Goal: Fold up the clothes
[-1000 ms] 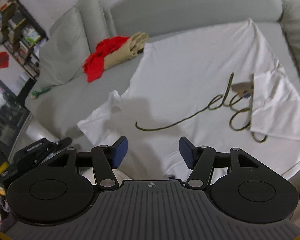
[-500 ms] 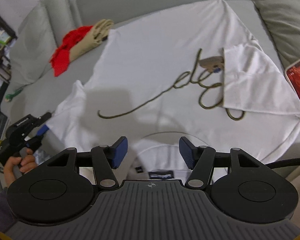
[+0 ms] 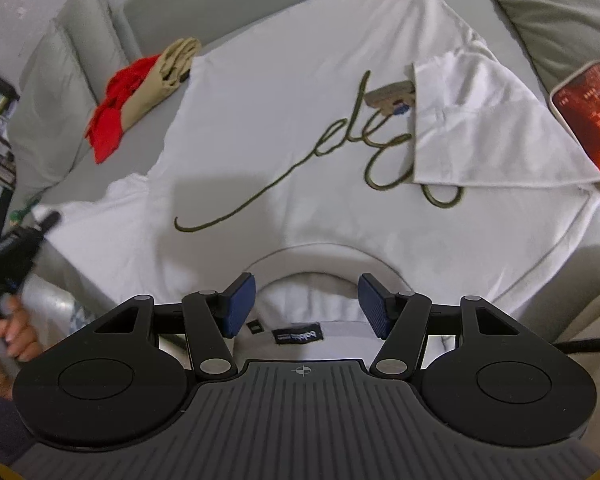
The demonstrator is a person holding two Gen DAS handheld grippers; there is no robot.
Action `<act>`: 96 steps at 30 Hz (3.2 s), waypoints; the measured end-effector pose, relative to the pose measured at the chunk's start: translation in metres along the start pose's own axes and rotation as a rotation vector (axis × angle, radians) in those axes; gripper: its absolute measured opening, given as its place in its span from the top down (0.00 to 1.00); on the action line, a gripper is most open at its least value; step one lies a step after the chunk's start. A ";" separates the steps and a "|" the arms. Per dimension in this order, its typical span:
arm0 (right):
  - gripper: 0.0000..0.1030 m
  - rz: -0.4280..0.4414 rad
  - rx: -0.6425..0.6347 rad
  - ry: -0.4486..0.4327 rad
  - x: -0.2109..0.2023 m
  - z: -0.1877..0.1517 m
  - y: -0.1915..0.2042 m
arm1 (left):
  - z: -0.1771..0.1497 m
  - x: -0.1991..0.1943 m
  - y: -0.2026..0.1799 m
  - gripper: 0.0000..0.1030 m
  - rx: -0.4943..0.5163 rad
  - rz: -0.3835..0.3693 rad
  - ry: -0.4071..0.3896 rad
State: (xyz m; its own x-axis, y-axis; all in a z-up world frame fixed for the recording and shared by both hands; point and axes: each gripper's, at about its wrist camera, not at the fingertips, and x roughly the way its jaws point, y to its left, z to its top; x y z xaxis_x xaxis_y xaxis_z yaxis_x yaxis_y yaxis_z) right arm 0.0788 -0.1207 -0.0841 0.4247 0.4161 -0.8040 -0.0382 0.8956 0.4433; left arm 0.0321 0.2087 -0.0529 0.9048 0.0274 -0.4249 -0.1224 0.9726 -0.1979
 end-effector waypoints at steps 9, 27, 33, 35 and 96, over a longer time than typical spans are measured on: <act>0.39 0.036 0.060 -0.020 -0.016 0.001 -0.027 | -0.080 0.066 -0.157 0.79 0.661 -0.015 0.419; 0.44 0.091 0.046 -0.118 -0.037 -0.023 -0.080 | -0.059 0.049 0.004 0.67 -0.235 0.162 0.472; 0.46 0.089 0.019 -0.126 -0.038 -0.028 -0.085 | -0.066 0.046 0.018 0.94 -0.307 0.053 0.522; 0.45 0.092 0.012 -0.127 -0.039 -0.028 -0.086 | -0.070 0.039 0.027 0.99 -0.347 0.020 0.500; 0.41 -0.150 -0.355 -0.099 -0.036 -0.082 -0.037 | -0.123 -0.020 -0.147 0.60 0.224 0.057 0.429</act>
State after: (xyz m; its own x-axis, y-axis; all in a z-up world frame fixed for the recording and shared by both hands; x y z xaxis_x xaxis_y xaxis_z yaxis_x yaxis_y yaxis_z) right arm -0.0086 -0.1555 -0.1041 0.5338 0.2745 -0.7998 -0.2723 0.9513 0.1448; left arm -0.0177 0.0363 -0.1241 0.6436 0.0302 -0.7648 -0.0334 0.9994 0.0114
